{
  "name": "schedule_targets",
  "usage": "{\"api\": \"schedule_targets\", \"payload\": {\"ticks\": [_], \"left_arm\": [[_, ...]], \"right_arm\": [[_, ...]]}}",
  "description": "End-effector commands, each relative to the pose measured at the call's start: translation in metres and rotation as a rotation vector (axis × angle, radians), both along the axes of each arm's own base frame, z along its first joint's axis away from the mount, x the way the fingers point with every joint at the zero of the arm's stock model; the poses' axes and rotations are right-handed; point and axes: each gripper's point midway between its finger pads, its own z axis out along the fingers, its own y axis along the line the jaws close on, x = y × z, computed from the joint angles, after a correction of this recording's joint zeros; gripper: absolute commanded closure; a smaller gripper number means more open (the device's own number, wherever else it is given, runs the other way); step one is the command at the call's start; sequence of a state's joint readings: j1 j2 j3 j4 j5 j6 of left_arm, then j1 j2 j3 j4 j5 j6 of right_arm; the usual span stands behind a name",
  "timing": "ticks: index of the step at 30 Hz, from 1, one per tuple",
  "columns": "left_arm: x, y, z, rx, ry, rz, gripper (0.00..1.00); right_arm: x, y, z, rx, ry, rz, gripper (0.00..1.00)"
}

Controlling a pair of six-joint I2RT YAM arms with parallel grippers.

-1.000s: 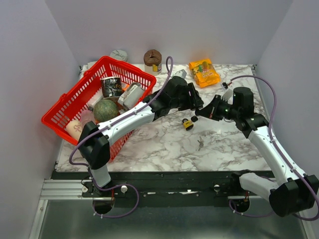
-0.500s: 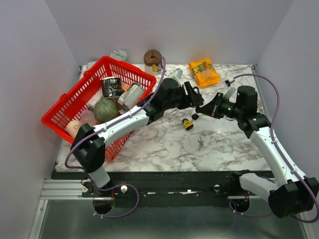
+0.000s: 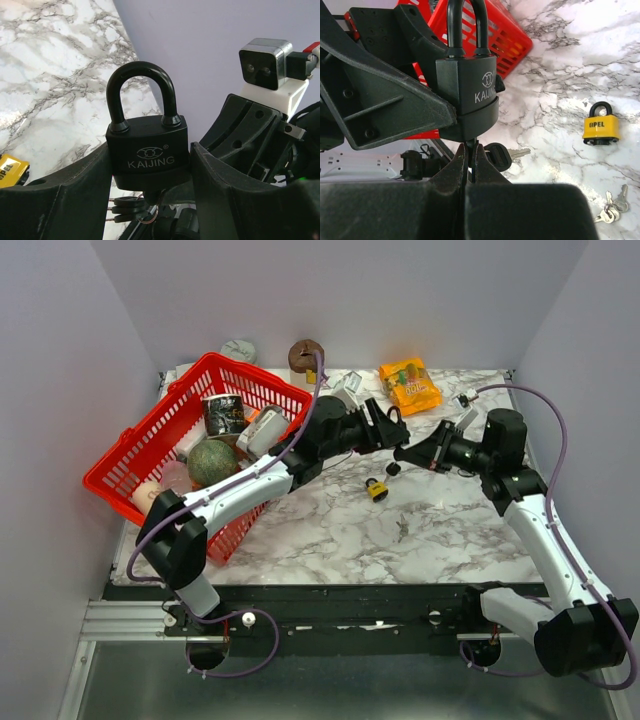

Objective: Unlock with the key

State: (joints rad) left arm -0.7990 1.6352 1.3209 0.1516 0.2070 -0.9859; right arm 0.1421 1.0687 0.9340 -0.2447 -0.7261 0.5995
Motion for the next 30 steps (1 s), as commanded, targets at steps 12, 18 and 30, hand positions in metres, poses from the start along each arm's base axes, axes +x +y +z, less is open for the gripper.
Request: {"api": "schedule_targets", "payload": {"ticks": [12,18,30], "left_arm": [[-0.045,0.001,0.048,-0.114,-0.096,-0.166,1.0],[-0.046,0.002,0.05,-0.119,-0.102,-0.164,1.0],[-0.023,0.018,0.025,-0.016,-0.028,-0.056,1.0]], "right_arm": [[0.029,-0.014,0.028,0.09,-0.139,-0.064,0.99],[0.03,-0.014,0.03,0.096,-0.157,-0.053,0.99],[-0.006,-0.015,0.013,0.026,-0.135,0.005,0.46]]}}
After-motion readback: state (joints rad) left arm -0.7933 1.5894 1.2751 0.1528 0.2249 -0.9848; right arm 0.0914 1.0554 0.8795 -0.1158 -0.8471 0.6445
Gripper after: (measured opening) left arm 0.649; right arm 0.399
